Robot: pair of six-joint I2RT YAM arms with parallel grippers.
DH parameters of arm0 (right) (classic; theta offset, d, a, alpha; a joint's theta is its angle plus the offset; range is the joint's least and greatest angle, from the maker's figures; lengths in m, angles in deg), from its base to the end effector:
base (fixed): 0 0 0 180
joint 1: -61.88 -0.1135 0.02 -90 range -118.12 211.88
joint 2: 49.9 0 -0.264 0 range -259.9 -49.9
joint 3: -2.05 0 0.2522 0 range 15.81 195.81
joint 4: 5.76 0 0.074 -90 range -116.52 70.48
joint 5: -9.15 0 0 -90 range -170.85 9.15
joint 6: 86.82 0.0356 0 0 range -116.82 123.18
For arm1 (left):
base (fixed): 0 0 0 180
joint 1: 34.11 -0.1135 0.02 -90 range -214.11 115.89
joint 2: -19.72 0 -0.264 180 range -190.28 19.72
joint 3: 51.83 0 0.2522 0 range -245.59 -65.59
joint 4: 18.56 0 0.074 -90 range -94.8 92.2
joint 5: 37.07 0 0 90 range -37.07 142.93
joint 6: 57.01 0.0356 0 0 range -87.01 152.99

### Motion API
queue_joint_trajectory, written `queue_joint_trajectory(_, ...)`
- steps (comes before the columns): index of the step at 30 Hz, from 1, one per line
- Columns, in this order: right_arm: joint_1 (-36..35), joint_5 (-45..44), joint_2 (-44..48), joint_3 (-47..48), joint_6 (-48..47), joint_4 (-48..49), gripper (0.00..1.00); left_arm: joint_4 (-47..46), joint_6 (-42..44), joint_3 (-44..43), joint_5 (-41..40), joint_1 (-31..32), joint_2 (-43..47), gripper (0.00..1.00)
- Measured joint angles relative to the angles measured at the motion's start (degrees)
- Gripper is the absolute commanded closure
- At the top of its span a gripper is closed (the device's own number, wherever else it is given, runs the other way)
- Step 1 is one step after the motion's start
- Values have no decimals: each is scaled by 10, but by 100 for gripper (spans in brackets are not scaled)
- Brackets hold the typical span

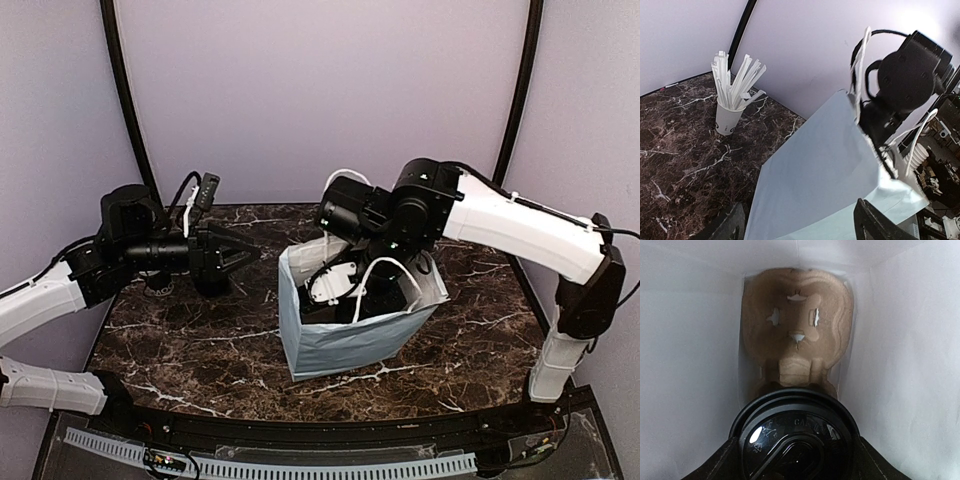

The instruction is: Pack the takeout coffee

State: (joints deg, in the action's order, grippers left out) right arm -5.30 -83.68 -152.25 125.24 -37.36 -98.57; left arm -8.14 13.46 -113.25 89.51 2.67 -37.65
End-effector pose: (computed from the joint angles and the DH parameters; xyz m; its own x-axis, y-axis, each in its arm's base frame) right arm 0.1358 0.3183 0.3569 0.3143 -0.9270 -0.2047 -0.9348 -0.2646 -0.2369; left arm 0.1725 -0.1554 0.3423 -0.4031 -0.0339 -0.9145 0.8705 0.2942 -0.3946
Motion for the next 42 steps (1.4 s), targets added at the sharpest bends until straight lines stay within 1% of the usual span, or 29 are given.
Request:
queue_joint_trajectory(3, 2, -1, -25, -7, 10, 3, 67, -13, -23, -7, -6, 15, 2, 22)
queue_joint_trajectory(7, 4, -13, -41, -7, 17, 12, 67, -8, -40, -52, -31, 68, -28, 23)
queue_joint_trajectory(9, 5, -19, -45, -7, 19, 14, 67, 1, -45, -79, -46, 89, -51, 25)
queue_joint_trajectory(12, 6, -25, -53, -7, 21, 16, 67, 46, -47, -134, -82, 112, -97, 26)
queue_joint_trajectory(16, 14, -34, -54, -7, 21, 15, 67, 101, -42, -163, -137, 122, -123, 29)
queue_joint_trajectory(21, 12, -36, -54, -5, 21, 26, 67, 153, -36, -164, -160, 123, -150, 32)
queue_joint_trajectory(27, 12, -38, -49, -5, 21, 27, 68, 185, -34, -158, -187, 123, -150, 33)
queue_joint_trajectory(31, 12, -19, -21, -5, 14, 33, 68, 196, -32, -149, -207, 123, -145, 33)
queue_joint_trajectory(33, 12, 5, 14, -5, 5, 43, 68, 200, -31, -146, -211, 123, -143, 33)
queue_joint_trajectory(38, 12, 85, 114, 3, -10, 76, 69, 192, -25, -143, -209, 123, -137, 32)
queue_joint_trajectory(42, 12, 115, 143, 27, -12, 92, 68, 172, -17, -140, -197, 123, -129, 31)
